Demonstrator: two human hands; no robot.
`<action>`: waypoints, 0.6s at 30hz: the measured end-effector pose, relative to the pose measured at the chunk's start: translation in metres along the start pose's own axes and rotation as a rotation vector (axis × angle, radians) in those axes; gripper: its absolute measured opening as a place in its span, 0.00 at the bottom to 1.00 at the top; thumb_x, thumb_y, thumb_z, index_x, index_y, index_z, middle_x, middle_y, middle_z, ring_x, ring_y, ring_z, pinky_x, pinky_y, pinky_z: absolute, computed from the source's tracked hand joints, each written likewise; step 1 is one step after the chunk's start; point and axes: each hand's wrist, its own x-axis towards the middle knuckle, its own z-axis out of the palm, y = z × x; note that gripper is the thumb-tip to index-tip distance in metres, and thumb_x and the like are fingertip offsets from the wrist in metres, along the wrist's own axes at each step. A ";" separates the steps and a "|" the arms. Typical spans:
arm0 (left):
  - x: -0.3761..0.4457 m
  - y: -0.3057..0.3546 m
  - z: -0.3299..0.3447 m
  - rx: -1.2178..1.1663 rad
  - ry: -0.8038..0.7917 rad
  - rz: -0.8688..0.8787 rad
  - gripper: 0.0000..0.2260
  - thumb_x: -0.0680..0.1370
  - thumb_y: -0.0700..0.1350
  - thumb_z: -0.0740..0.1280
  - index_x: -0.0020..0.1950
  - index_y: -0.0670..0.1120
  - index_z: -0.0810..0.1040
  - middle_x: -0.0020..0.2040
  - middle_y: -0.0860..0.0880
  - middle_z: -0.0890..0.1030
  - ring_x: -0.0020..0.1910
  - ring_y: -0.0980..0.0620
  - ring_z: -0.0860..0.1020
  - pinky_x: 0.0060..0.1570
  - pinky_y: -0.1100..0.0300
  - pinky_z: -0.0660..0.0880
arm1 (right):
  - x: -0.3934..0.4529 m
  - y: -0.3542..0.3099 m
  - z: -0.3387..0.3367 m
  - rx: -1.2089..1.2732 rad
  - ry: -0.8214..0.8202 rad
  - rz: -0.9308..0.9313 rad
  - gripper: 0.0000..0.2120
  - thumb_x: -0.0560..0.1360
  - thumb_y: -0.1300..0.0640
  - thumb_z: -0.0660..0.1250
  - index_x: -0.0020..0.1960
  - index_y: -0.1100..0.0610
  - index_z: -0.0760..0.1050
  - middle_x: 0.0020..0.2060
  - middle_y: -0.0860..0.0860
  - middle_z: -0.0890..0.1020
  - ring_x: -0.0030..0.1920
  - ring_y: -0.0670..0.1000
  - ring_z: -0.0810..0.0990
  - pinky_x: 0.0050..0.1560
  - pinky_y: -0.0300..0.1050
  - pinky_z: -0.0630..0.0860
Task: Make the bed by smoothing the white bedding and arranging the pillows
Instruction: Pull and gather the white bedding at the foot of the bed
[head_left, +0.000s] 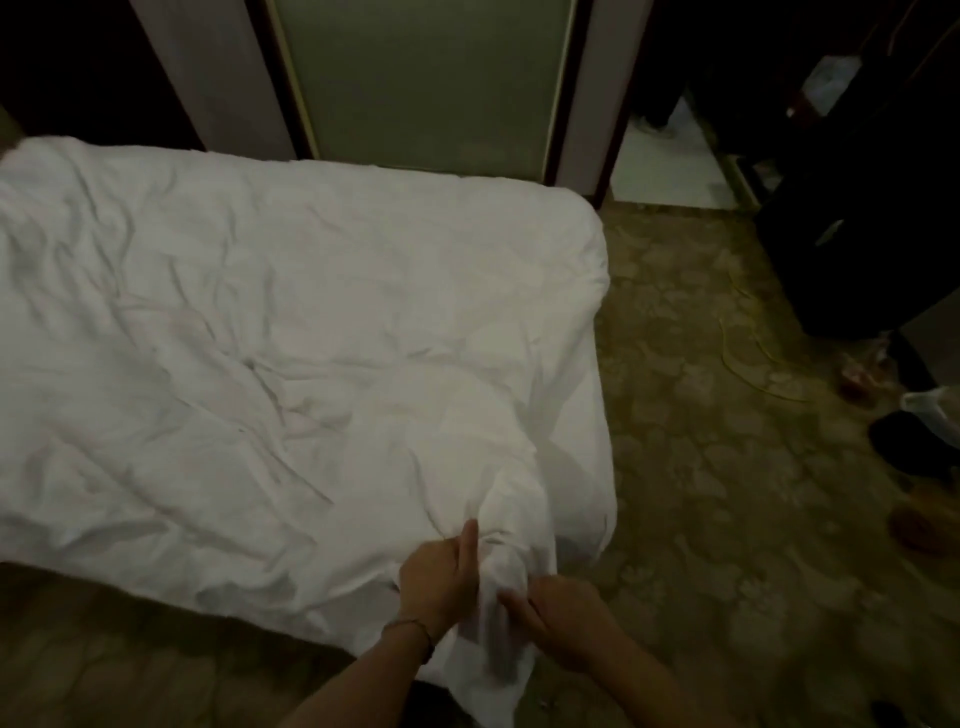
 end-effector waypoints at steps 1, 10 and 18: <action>-0.004 0.000 -0.006 -0.021 -0.001 0.007 0.27 0.85 0.57 0.48 0.44 0.46 0.82 0.45 0.43 0.85 0.48 0.44 0.82 0.49 0.55 0.74 | 0.010 -0.009 -0.011 -0.034 0.046 -0.037 0.43 0.70 0.25 0.31 0.44 0.52 0.75 0.45 0.52 0.82 0.42 0.50 0.77 0.47 0.44 0.71; -0.029 -0.065 -0.037 0.072 0.004 0.375 0.32 0.80 0.65 0.43 0.34 0.47 0.76 0.32 0.48 0.79 0.31 0.49 0.76 0.39 0.52 0.73 | 0.147 -0.134 -0.043 -0.412 -0.093 -0.480 0.34 0.79 0.31 0.46 0.77 0.50 0.63 0.79 0.48 0.58 0.79 0.50 0.49 0.77 0.52 0.46; 0.002 -0.119 -0.070 -0.124 0.366 0.368 0.23 0.81 0.53 0.54 0.29 0.48 0.75 0.26 0.50 0.77 0.24 0.52 0.73 0.31 0.63 0.67 | 0.155 -0.150 0.013 -0.169 -0.378 -0.073 0.42 0.78 0.31 0.35 0.68 0.56 0.75 0.66 0.59 0.77 0.68 0.59 0.73 0.73 0.56 0.59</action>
